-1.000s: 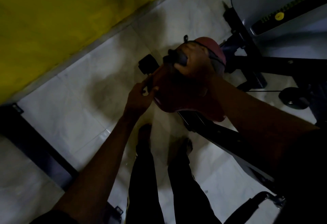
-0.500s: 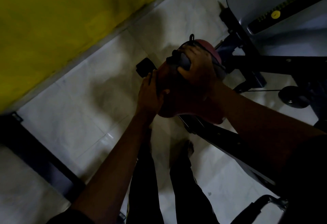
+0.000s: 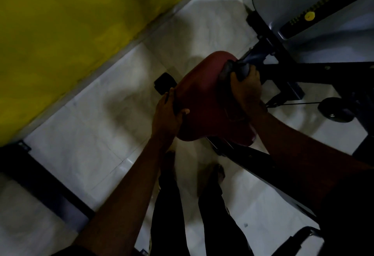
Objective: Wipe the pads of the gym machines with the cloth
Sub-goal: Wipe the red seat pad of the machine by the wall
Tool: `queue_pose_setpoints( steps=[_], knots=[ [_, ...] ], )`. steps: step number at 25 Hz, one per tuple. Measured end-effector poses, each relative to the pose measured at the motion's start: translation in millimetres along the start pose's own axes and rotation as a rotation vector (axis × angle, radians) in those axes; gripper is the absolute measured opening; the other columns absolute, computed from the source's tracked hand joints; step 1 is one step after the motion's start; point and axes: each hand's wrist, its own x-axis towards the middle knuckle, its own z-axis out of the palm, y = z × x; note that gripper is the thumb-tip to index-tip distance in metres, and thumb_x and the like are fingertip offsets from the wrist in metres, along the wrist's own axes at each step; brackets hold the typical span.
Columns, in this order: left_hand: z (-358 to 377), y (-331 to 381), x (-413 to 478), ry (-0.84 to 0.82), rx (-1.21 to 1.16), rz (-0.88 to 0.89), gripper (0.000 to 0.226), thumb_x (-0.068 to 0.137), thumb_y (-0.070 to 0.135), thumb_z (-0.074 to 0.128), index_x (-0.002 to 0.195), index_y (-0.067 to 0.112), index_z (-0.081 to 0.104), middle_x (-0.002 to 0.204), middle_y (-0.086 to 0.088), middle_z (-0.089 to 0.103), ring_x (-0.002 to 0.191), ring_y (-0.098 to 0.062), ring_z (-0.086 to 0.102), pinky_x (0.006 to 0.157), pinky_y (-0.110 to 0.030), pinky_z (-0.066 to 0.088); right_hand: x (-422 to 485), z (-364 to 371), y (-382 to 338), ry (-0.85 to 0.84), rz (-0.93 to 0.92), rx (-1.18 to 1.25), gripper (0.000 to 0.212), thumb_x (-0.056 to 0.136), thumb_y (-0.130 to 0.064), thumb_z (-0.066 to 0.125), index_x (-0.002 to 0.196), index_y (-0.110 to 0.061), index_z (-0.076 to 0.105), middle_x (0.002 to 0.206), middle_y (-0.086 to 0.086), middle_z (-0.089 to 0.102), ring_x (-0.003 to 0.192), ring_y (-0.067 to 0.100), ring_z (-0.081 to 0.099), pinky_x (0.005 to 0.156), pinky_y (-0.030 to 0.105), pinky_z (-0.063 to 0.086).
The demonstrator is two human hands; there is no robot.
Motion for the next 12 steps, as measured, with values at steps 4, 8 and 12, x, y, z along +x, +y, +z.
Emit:
queue_pose_setpoints(
  steps=[4, 8, 12],
  knots=[
    [2.1, -3.4, 1.2, 0.021, 0.023, 0.023, 0.089, 0.091, 0.056, 0.059, 0.158, 0.020, 0.013, 0.160, -0.013, 0.025, 0.141, -0.038, 0.032, 0.104, -0.060, 0.041, -3.8, -4.2, 5.1, -0.009, -0.003, -0.033, 0.068, 0.085, -0.053, 0.055, 0.131, -0.003, 0.053, 0.123, 0.019, 0.060, 0.109, 0.037, 0.060, 0.086, 0.040, 0.049],
    [-6.9, 2.5, 0.7, 0.007, 0.037, 0.015, 0.090, 0.089, 0.056, 0.061, 0.158, 0.019, 0.015, 0.160, -0.013, 0.025, 0.142, -0.037, 0.032, 0.105, -0.058, 0.040, -63.5, -12.3, 14.1, -0.022, 0.183, 0.032, 0.058, 0.090, -0.044, 0.064, 0.132, -0.006, 0.050, 0.119, 0.014, 0.061, 0.107, 0.034, 0.062, 0.083, 0.034, 0.046],
    [-14.2, 2.2, -0.4, -0.022, -0.018, 0.002, 0.091, 0.085, 0.056, 0.067, 0.157, 0.022, 0.022, 0.159, -0.008, 0.030, 0.141, -0.033, 0.035, 0.108, -0.054, 0.040, -90.7, 1.1, 3.6, -0.011, 0.195, -0.295, 0.072, 0.086, -0.053, 0.058, 0.141, -0.008, 0.044, 0.132, 0.017, 0.053, 0.115, 0.038, 0.055, 0.096, 0.049, 0.046]
  ],
)
